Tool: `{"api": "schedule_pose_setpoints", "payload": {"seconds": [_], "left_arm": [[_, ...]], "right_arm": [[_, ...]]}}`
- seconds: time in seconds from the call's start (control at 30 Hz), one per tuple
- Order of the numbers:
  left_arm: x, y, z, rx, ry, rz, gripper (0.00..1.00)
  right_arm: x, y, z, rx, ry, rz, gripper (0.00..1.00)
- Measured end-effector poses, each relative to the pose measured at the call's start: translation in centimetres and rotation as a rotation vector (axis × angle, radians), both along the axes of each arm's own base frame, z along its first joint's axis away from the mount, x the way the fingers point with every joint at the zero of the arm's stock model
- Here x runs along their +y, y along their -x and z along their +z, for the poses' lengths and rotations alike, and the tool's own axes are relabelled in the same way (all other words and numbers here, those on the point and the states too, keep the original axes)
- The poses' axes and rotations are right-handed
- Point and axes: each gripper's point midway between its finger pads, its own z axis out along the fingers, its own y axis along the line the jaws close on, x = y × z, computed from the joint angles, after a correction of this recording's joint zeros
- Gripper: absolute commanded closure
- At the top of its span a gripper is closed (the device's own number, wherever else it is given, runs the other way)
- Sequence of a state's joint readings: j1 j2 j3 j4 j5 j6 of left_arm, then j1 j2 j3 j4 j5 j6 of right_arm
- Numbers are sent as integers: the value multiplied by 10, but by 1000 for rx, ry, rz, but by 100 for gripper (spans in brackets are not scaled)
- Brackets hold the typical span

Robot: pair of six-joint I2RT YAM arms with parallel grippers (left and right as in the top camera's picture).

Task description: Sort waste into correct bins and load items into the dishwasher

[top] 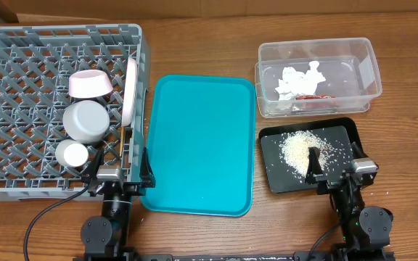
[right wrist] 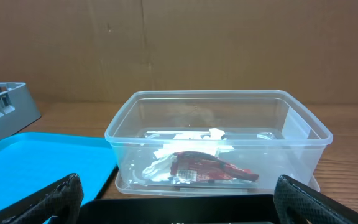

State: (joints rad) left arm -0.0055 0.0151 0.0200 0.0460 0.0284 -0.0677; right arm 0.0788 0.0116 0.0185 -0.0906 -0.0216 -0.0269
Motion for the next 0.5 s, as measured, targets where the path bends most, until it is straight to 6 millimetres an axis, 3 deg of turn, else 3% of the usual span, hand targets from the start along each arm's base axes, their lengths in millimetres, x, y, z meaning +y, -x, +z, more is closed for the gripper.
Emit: {"api": "schedule_pose_setpoints", "payload": {"seconds": [0.1, 0.2, 0.5], "left_arm": [[0, -1, -10, 35, -17, 2, 0], [1, 0, -36, 133, -20, 3, 0], [1, 0, -35, 131, -20, 3, 0]], "right_arm": [[0, 0, 0, 0, 0, -1, 0], [0, 0, 0, 0, 0, 0, 0], [0, 0, 0, 0, 0, -1, 0]]}}
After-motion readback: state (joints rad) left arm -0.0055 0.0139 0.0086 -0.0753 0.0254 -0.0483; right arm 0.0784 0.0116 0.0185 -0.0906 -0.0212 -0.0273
